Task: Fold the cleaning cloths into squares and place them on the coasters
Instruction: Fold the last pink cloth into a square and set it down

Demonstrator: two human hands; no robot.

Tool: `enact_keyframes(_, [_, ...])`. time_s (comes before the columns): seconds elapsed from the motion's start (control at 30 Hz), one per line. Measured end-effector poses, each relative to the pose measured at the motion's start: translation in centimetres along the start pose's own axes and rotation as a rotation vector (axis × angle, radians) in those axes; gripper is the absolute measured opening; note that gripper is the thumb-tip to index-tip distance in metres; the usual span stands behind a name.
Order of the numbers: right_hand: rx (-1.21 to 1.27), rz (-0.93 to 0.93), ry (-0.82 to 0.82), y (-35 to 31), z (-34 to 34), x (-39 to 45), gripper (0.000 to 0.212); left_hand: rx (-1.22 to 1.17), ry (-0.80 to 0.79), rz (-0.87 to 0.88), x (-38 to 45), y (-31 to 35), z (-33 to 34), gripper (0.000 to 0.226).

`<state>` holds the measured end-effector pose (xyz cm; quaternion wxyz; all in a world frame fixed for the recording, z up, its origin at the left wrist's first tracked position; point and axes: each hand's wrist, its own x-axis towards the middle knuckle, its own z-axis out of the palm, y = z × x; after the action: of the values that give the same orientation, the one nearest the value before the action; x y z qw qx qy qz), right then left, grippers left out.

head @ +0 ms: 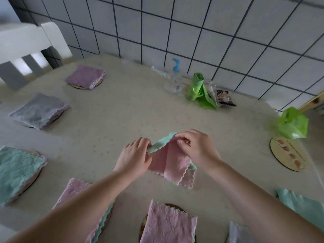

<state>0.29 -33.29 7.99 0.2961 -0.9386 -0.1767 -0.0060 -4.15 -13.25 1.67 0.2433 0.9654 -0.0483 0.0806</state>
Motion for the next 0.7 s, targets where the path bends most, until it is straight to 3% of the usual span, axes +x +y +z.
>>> enact_keyframes(0.1, [-0.022, -0.007, 0.087, -0.3, -3.1, 0.9, 0.02, -0.158, 0.126, -0.001, 2.2, 1.6, -2.3, 0.024])
enact_keyframes(0.2, [-0.149, -0.044, 0.073, -0.3, -6.5, 1.9, 0.035, -0.229, 0.213, 0.14, 5.0, 2.9, -4.9, 0.02])
enact_keyframes(0.3, [-0.35, -0.06, 0.041, 0.2, -9.8, 3.5, 0.022, -0.06, 0.118, 0.303, 7.8, 4.2, -7.8, 0.014])
enact_keyframes(0.4, [-0.504, 0.033, 0.05, 0.6, -12.6, 5.1, 0.012, 0.225, 0.112, 0.585, 10.5, 5.0, -9.9, 0.035])
enact_keyframes(0.47, [-0.519, 0.115, 0.088, 0.7, -13.8, 6.1, 0.013, 0.291, 0.133, 0.597, 12.5, 5.9, -11.1, 0.041])
enact_keyframes(0.53, [-0.506, 0.148, 0.153, 0.7, -15.0, 7.1, 0.015, 0.25, 0.183, 0.522, 14.2, 7.5, -12.8, 0.033])
enact_keyframes(0.63, [-0.397, 0.068, 0.316, 0.8, -17.0, 7.5, 0.007, 0.126, 0.292, 0.499, 15.8, 8.7, -15.5, 0.033])
enact_keyframes(0.7, [-0.322, 0.02, 0.413, 1.4, -18.0, 6.9, 0.013, 0.077, 0.368, 0.476, 15.8, 8.7, -16.7, 0.032])
